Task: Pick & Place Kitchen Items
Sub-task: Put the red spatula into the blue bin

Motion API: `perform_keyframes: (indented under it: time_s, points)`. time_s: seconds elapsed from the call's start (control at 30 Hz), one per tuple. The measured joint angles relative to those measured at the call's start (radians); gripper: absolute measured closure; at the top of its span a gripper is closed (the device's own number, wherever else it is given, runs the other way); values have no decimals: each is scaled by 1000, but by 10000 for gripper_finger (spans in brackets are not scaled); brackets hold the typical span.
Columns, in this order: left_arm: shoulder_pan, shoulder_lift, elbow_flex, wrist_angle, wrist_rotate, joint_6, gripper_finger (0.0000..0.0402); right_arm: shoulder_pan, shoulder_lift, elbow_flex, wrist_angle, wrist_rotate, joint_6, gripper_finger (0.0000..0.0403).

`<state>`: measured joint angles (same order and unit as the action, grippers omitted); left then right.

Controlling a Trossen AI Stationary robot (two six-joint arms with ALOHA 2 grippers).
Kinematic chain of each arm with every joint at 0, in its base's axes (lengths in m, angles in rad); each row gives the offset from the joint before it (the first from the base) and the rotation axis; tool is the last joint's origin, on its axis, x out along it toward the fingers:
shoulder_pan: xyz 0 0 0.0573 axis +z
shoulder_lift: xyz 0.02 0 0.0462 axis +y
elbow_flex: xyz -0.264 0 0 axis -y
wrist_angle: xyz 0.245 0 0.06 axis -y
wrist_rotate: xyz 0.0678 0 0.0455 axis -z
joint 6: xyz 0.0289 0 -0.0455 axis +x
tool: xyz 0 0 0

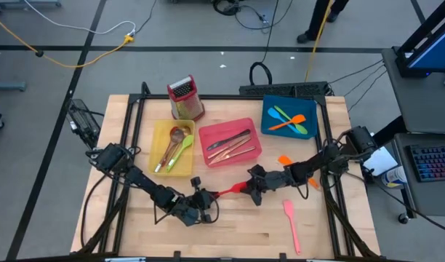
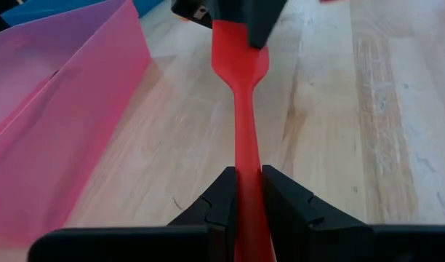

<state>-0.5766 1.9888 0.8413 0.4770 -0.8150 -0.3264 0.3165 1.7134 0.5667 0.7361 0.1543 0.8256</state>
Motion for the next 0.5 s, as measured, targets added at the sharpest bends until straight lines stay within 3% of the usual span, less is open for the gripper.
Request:
perform_keyframes:
  time_s: [0.5]
  points:
    - [15,0,0,-4,19,-50,347,-16,0,0,1,-30,-149,385]
